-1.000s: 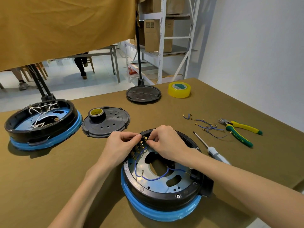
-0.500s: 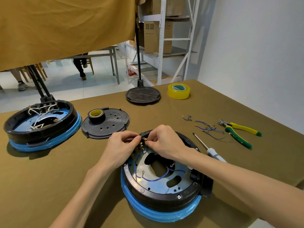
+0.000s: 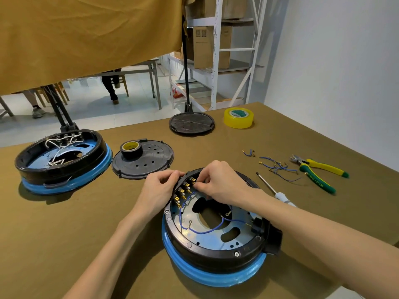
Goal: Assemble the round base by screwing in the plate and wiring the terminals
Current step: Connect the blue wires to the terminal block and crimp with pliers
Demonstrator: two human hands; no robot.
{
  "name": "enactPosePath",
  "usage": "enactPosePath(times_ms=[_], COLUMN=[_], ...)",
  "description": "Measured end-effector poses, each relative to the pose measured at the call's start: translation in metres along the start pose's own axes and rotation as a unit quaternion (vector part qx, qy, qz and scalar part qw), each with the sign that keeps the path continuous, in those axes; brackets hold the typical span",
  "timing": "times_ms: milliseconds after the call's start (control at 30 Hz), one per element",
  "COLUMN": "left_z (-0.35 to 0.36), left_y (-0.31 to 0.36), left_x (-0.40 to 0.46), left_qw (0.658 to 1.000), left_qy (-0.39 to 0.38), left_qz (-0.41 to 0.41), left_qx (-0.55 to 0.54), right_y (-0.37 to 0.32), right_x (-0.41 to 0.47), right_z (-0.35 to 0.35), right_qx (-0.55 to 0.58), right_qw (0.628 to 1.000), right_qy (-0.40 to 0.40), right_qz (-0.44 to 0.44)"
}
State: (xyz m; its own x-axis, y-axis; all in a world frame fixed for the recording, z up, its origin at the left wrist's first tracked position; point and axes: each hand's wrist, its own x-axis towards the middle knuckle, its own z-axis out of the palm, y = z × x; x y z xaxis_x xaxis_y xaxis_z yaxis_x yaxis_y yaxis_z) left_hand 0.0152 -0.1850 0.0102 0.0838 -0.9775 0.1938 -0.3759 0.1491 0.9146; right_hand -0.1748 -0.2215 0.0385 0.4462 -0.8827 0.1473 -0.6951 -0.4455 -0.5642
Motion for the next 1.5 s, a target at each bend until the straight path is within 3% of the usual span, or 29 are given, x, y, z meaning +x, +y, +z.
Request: enactPosePath(times_ms=[233,700,900,1200,1300,1400,1500], left_z=[0.002,0.002,0.0,0.001,0.0,-0.001,-0.005], left_y=[0.002,0.009,0.007,0.004,0.005,0.007,0.014], left_x=[0.001,-0.003,-0.001,0.001,0.002,0.003,0.0], left_qw=[1.0,1.0,1.0,1.0,0.999,0.996,0.98], left_qy=[0.005,0.004,0.001,0.011,0.004,-0.006,0.006], left_qz=[0.007,0.018,0.011,0.008,0.007,0.003,0.066], left_qx=[-0.002,-0.008,0.021,0.027,0.053,0.092,0.185], right_y=[-0.004,-0.004,-0.002,-0.002,-0.005,0.0,0.011], right_x=[-0.002,0.0,0.002,0.001,0.0,-0.008,-0.025], right_z=[0.009,0.011,0.001,0.009,0.005,-0.014,-0.039], right_qx=[-0.044,-0.031,0.0,-0.013,-0.011,0.014,0.088], right_qw=[0.998,0.998,1.0,0.999,1.0,0.998,0.987], right_qy=[0.047,0.051,0.006,0.05,0.025,-0.049,-0.115], right_qz=[-0.012,0.005,0.008,0.004,0.004,0.03,0.072])
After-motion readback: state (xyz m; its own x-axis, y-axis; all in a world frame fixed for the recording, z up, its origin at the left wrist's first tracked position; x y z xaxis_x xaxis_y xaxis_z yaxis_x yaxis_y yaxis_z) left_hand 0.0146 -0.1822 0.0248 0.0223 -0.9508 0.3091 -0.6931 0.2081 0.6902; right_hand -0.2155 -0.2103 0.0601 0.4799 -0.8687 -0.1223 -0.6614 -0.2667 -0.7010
